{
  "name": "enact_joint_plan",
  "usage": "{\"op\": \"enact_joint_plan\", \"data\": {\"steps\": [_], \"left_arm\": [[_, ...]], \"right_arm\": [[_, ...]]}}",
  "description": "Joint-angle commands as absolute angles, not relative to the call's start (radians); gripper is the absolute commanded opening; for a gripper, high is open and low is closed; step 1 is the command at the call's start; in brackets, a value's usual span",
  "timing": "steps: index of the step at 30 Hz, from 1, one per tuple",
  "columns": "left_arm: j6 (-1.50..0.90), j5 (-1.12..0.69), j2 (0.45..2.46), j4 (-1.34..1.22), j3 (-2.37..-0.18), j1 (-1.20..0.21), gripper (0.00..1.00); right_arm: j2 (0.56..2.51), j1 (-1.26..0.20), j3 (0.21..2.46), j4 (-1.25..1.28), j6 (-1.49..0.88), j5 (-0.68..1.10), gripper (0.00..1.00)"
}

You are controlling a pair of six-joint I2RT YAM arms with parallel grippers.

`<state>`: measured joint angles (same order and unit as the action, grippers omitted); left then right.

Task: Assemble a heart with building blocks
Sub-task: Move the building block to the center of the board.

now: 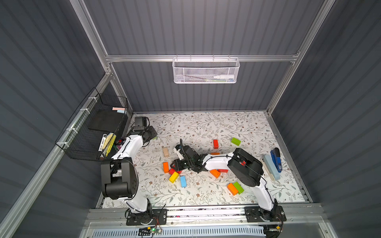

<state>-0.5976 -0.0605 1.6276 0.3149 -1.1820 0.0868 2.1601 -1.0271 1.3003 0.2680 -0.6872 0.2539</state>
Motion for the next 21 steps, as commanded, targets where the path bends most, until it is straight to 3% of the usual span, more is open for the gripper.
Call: {"op": "enact_joint_plan", "data": {"steps": [1, 14, 21], "left_arm": [[-0.577, -0.086, 1.594, 0.306, -1.170, 0.087, 0.27], [-0.559, -0.147, 1.579, 0.344, -1.054, 0.059, 0.28], [-0.679, -0.100, 1.554, 0.387, -1.019, -0.148, 0.28]], "right_arm": [[2.127, -1.067, 1.260, 0.404, -0.796, 0.233, 0.41], [1.894, -1.033, 1.197, 0.202, -0.578, 0.141, 0.44], [1.670, -0.984, 1.031, 0.105, -0.412, 0.197, 0.47]]}}
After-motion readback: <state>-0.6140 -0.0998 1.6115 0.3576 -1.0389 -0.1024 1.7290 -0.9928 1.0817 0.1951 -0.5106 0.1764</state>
